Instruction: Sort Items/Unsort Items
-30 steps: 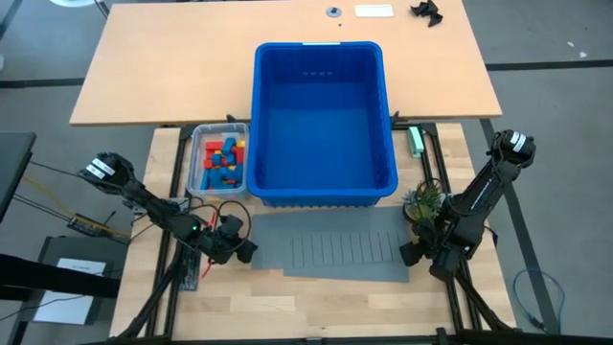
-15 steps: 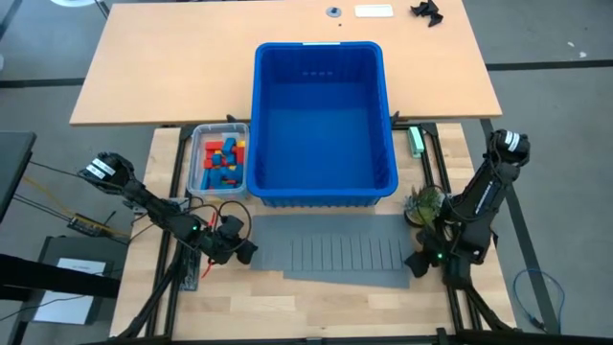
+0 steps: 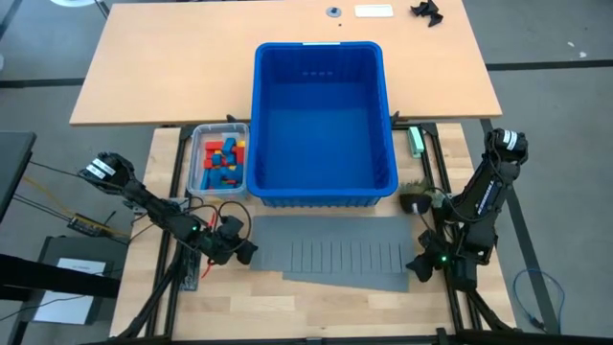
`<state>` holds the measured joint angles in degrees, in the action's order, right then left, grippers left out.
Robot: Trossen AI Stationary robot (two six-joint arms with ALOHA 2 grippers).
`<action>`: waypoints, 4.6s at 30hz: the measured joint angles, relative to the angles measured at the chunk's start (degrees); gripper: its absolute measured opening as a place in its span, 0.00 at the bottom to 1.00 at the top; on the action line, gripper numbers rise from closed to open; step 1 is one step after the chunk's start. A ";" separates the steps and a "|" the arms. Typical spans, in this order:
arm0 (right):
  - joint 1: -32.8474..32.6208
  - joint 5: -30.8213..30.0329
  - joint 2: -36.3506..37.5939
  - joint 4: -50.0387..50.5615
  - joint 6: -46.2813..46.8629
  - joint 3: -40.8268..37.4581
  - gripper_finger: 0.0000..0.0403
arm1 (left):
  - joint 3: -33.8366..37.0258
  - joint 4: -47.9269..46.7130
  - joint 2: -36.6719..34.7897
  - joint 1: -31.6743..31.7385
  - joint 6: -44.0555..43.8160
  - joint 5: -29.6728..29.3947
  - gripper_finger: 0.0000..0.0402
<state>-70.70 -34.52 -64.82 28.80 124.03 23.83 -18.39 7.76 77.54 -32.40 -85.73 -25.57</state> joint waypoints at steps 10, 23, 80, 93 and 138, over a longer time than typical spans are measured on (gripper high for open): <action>0.83 1.85 -0.03 1.07 0.36 0.11 0.40 | 0.02 0.91 0.04 -0.01 0.30 -0.57 0.42; -1.49 0.02 -0.02 -5.67 -6.57 0.03 0.40 | 0.20 1.86 -0.18 -2.33 3.69 -0.19 0.42; 17.99 6.44 -5.46 -8.17 -13.33 -0.28 0.66 | -10.24 -39.48 -5.29 -16.11 -28.77 6.65 0.56; 18.61 4.19 -8.49 -12.21 -13.81 -0.28 0.63 | -6.34 -30.62 -5.33 -16.09 -24.28 1.95 0.56; 10.32 -14.27 -12.87 -39.89 -26.95 -0.48 0.18 | -11.30 -27.10 -0.83 -16.02 -13.96 -3.52 0.55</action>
<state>-60.38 -48.80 -77.69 -11.09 97.08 23.35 -29.69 -19.34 76.71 -48.42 -99.69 -29.10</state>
